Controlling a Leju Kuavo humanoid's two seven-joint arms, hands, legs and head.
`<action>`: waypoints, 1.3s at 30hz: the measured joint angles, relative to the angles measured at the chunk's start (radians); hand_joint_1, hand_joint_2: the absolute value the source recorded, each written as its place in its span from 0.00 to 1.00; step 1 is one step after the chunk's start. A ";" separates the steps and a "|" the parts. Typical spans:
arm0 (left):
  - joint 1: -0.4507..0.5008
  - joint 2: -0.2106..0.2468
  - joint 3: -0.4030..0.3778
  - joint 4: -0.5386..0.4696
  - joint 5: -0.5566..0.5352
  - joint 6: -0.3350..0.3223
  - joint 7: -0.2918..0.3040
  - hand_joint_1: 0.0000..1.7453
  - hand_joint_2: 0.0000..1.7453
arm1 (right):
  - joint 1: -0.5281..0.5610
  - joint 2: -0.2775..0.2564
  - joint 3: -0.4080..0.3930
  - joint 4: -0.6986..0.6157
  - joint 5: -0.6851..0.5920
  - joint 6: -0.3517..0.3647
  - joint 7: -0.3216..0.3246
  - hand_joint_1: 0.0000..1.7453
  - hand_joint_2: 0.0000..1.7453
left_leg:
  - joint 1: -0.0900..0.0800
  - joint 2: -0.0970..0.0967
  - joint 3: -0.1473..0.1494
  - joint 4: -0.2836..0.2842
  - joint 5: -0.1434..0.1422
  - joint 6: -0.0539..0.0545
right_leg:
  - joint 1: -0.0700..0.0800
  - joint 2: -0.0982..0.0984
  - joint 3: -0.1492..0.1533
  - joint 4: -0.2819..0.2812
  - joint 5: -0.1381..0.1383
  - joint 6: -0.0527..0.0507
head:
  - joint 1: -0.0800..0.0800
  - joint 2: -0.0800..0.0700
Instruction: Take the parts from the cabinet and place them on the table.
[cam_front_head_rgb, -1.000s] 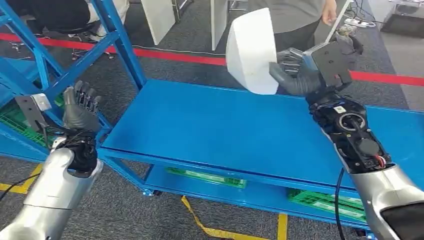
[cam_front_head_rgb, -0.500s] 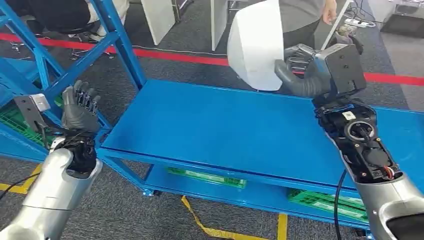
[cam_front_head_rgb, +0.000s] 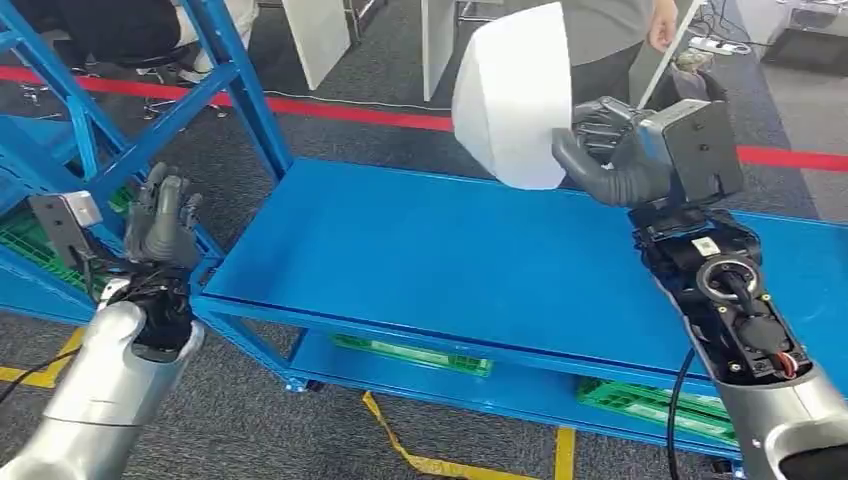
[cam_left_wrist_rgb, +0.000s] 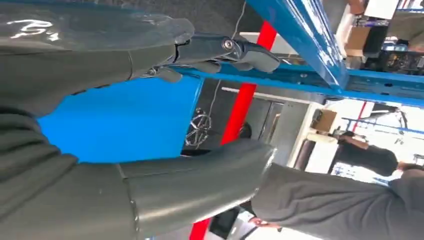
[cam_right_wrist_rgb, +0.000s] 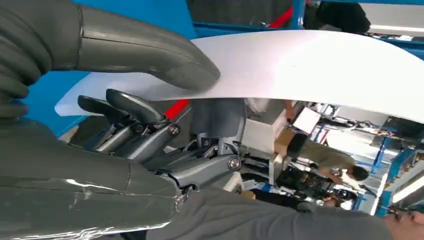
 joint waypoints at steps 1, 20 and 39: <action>0.001 0.000 0.000 -0.002 0.000 0.000 0.000 0.00 1.00 | 0.001 0.000 0.000 -0.003 0.000 0.000 0.000 1.00 1.00 | 0.000 0.000 0.000 0.000 0.000 0.000 | 0.000 0.000 0.000 0.000 0.000 0.000 | 0.000 0.000; 0.002 0.000 0.000 -0.007 0.004 0.000 -0.010 0.00 1.00 | 0.035 -0.005 -0.015 -0.044 -0.049 -0.011 0.008 1.00 1.00 | 0.000 0.000 0.000 0.000 0.000 0.000 | 0.000 0.000 0.000 0.000 0.000 0.000 | 0.000 0.000; 0.004 0.000 0.000 -0.007 0.003 -0.004 -0.017 0.00 1.00 | 0.081 -0.019 -0.015 -0.102 -0.011 -0.003 0.001 1.00 1.00 | 0.022 -0.039 0.027 -0.024 0.011 0.008 | -0.030 -0.008 -0.116 0.284 -0.109 0.042 | 0.019 0.000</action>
